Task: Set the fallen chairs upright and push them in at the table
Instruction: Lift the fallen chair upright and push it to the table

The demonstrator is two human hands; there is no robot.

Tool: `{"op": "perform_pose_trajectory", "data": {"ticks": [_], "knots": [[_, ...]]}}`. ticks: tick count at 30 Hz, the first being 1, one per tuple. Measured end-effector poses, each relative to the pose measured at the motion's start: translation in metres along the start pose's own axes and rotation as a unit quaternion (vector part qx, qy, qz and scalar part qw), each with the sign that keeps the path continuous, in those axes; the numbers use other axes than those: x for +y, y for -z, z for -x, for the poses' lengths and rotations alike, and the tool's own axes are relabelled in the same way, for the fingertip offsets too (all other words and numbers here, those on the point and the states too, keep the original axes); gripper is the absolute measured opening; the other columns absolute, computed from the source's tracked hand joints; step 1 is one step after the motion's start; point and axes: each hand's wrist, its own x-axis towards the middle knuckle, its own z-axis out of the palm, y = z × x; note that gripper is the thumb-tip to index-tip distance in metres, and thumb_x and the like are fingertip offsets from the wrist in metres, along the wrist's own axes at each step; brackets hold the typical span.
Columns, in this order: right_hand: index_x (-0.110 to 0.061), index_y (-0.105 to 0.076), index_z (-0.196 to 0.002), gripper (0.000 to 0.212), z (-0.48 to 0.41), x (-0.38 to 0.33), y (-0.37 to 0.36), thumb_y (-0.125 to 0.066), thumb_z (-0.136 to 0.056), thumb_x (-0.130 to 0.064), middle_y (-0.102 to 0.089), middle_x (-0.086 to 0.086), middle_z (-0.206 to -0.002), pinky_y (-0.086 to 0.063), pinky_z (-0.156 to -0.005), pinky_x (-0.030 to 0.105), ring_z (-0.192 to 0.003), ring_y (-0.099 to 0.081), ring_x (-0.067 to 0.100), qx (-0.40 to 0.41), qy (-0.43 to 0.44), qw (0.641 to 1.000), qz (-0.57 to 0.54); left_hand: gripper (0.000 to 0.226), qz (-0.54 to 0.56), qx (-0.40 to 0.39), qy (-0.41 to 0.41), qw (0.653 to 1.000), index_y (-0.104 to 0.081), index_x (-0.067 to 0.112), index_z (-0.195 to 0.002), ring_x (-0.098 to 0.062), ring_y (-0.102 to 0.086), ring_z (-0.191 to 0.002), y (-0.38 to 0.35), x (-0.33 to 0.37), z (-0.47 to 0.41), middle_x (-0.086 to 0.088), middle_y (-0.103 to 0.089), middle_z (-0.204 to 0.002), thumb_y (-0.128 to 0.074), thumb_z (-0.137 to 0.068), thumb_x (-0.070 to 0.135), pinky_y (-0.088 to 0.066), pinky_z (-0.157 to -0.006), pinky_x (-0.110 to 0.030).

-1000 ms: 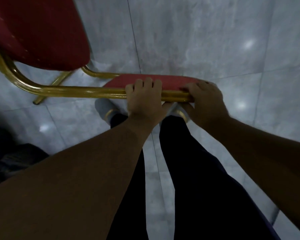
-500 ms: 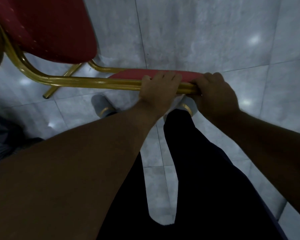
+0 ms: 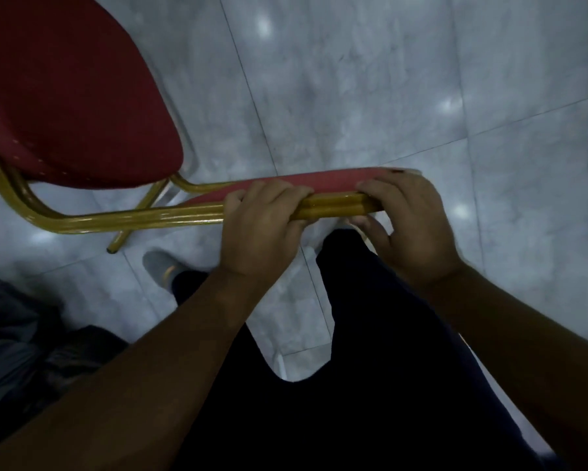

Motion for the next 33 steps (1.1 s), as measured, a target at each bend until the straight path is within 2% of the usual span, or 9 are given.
{"op": "perform_pose_trajectory", "data": {"ticks": [4, 8, 11, 17, 23, 25, 27, 30, 33], "knots": [[-0.008, -0.062, -0.118, 0.031, 0.002, -0.061, 0.018, -0.057, -0.099, -0.032, -0.066, 0.019, -0.109, -0.037, -0.096, 0.040, -0.102, -0.054, 0.033, 0.022, 0.035, 0.999, -0.028, 0.030, 0.018, 0.006, 0.007, 1.000, -0.069, 0.021, -0.117, -0.023, -0.064, -0.104, 0.053, -0.007, 0.036, 0.003, -0.071, -0.112, -0.072, -0.088, 0.030, -0.044, -0.091, -0.047], [-0.007, -0.065, -0.117, 0.038, 0.003, -0.138, 0.040, -0.047, -0.104, -0.038, -0.067, 0.018, -0.106, -0.038, -0.093, 0.043, -0.095, -0.061, 0.039, 0.029, 0.081, 0.996, -0.017, 0.031, 0.038, 0.032, -0.007, 0.999, -0.066, 0.021, -0.119, -0.022, -0.063, -0.107, 0.113, -0.021, 0.080, 0.004, -0.069, -0.115, -0.067, -0.093, 0.037, -0.045, -0.094, -0.049], [-0.005, -0.067, -0.116, 0.044, 0.003, -0.203, 0.056, -0.045, -0.105, -0.041, -0.067, 0.015, -0.101, -0.041, -0.088, 0.042, -0.091, -0.058, 0.034, 0.029, 0.116, 0.993, -0.001, 0.037, 0.040, 0.055, -0.041, 0.997, -0.064, 0.021, -0.123, -0.019, -0.060, -0.109, 0.158, -0.035, 0.114, 0.004, -0.067, -0.118, -0.059, -0.095, 0.045, -0.043, -0.095, -0.045], [-0.008, -0.071, -0.111, 0.040, 0.011, -0.340, 0.065, -0.049, -0.104, -0.040, -0.068, 0.010, -0.093, -0.041, -0.079, 0.041, -0.087, -0.052, 0.027, 0.044, 0.211, 0.974, 0.074, 0.027, 0.039, 0.114, -0.118, 0.986, -0.066, 0.013, -0.115, -0.024, -0.064, -0.094, 0.243, -0.078, 0.190, -0.004, -0.070, -0.104, -0.062, -0.092, 0.028, -0.051, -0.078, -0.042], [-0.016, -0.072, -0.115, 0.032, 0.013, -0.455, 0.054, -0.059, -0.100, -0.040, -0.071, 0.004, -0.100, -0.047, -0.079, 0.041, -0.088, -0.063, 0.027, 0.076, 0.288, 0.949, 0.100, 0.037, 0.039, 0.128, -0.048, 0.990, -0.057, 0.013, -0.122, -0.019, -0.057, -0.105, 0.310, -0.126, 0.274, -0.009, -0.068, -0.112, -0.061, -0.086, 0.010, -0.044, -0.093, -0.026], [-0.016, -0.069, -0.123, 0.036, 0.017, -0.462, 0.053, -0.062, -0.097, -0.041, -0.071, 0.004, -0.109, -0.046, -0.084, 0.040, -0.096, -0.063, 0.025, 0.070, 0.289, 0.951, 0.082, 0.039, 0.053, 0.142, 0.013, 0.988, -0.053, 0.019, -0.125, -0.018, -0.058, -0.108, 0.322, -0.138, 0.296, -0.007, -0.066, -0.117, -0.062, -0.087, 0.012, -0.047, -0.093, -0.026], [-0.018, -0.066, -0.126, 0.042, 0.020, -0.454, 0.055, -0.059, -0.097, -0.047, -0.071, 0.004, -0.114, -0.044, -0.084, 0.041, -0.099, -0.063, 0.026, 0.053, 0.272, 0.958, 0.067, 0.034, 0.077, 0.160, 0.059, 0.982, -0.052, 0.021, -0.126, -0.012, -0.057, -0.108, 0.333, -0.144, 0.314, -0.006, -0.065, -0.120, -0.056, -0.092, 0.020, -0.046, -0.095, -0.019], [-0.019, -0.070, -0.117, 0.043, 0.019, -0.455, 0.056, -0.049, -0.100, -0.052, -0.071, 0.000, -0.103, -0.043, -0.078, 0.040, -0.091, -0.064, 0.025, 0.033, 0.278, 0.957, 0.077, 0.034, 0.096, 0.169, 0.103, 0.975, -0.056, 0.014, -0.128, 0.001, -0.049, -0.106, 0.352, -0.145, 0.335, -0.007, -0.063, -0.121, -0.060, -0.095, 0.015, -0.036, -0.095, -0.001], [-0.022, -0.070, -0.113, 0.039, 0.017, -0.481, 0.055, -0.050, -0.097, -0.052, -0.068, -0.002, -0.095, -0.041, -0.070, 0.037, -0.083, -0.061, 0.023, 0.014, 0.290, 0.952, 0.096, 0.039, 0.061, 0.173, 0.105, 0.977, -0.059, 0.013, -0.128, 0.003, -0.051, -0.103, 0.380, -0.139, 0.352, 0.001, -0.064, -0.118, -0.072, -0.092, 0.022, -0.042, -0.093, -0.009]]}}
